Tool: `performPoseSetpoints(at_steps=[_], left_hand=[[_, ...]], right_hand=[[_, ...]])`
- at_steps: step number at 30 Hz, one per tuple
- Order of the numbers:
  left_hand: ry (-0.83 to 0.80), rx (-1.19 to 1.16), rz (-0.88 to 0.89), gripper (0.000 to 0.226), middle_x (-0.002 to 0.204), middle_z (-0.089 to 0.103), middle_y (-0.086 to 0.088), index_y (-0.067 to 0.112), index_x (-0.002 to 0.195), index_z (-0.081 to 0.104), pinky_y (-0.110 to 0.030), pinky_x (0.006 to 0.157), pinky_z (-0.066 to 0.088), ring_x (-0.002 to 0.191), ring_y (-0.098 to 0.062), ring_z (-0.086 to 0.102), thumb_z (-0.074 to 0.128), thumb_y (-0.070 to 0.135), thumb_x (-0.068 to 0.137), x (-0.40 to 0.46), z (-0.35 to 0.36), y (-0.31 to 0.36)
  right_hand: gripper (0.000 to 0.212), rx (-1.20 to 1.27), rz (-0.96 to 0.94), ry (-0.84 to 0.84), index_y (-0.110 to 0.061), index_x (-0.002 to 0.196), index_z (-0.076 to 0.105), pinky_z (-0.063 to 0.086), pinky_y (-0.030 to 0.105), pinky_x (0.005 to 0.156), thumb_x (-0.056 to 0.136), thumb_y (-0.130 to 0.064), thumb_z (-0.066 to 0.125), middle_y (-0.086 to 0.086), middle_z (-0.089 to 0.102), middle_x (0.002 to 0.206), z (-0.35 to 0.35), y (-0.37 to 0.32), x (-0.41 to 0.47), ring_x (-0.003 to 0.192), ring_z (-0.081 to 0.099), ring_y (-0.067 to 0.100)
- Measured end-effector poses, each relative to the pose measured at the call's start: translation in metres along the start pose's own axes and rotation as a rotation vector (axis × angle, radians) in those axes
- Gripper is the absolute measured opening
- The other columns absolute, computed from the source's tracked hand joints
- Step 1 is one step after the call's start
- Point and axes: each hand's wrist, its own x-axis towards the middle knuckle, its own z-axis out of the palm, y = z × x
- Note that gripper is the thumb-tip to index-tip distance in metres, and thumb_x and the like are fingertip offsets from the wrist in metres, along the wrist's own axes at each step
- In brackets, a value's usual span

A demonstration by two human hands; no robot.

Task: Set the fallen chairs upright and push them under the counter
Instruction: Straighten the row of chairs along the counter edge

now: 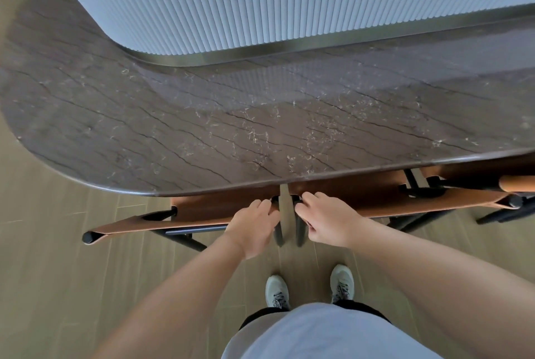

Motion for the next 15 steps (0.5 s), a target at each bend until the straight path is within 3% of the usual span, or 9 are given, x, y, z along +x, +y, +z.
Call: performPoseSetpoints(at_steps=[2, 6, 11, 15], left_hand=[[0.008, -0.018, 0.002, 0.031, 0.113, 0.049, -0.006, 0.018, 0.125, 0.051, -0.033, 0.063, 0.028, 0.101, -0.025, 0.044, 0.044, 0.021, 0.096, 0.002, 0.002, -0.001], [0.015, -0.062, -0.013, 0.034, 0.112, 0.048, -0.005, 0.019, 0.129, 0.051, -0.033, 0.066, 0.035, 0.103, -0.025, 0.045, 0.048, 0.026, 0.096, 0.005, 0.006, -0.003], [0.04, -0.099, -0.138, 0.023, 0.109, 0.045, -0.002, 0.021, 0.117, 0.05, -0.032, 0.067, 0.043, 0.101, -0.022, 0.045, 0.053, 0.024, 0.094, 0.002, 0.006, 0.008], [0.113, -0.13, -0.117, 0.029, 0.111, 0.05, 0.0, 0.022, 0.118, 0.054, -0.034, 0.077, 0.045, 0.102, -0.021, 0.047, 0.051, 0.041, 0.096, 0.004, 0.0, 0.011]], right_hand=[[0.028, -0.023, 0.003, 0.02, -0.013, 0.097, 0.055, 0.026, 0.031, 0.046, 0.073, -0.016, 0.068, 0.007, 0.049, 0.091, 0.001, -0.002, -0.001, 0.067, 0.035, 0.019], [0.031, -0.049, 0.031, 0.038, -0.014, 0.088, 0.055, 0.024, 0.029, 0.042, 0.063, -0.015, 0.073, 0.006, 0.049, 0.083, -0.002, -0.007, -0.003, 0.062, 0.044, 0.022], [0.034, -0.069, 0.091, 0.031, -0.014, 0.105, 0.057, 0.029, 0.031, 0.048, 0.074, -0.019, 0.07, 0.006, 0.052, 0.096, 0.001, -0.015, -0.004, 0.077, 0.053, 0.023], [0.027, 0.029, 0.169, 0.064, -0.016, 0.111, 0.054, 0.038, 0.029, 0.058, 0.087, -0.026, 0.059, 0.002, 0.051, 0.102, -0.001, -0.02, -0.008, 0.087, 0.052, 0.021]])
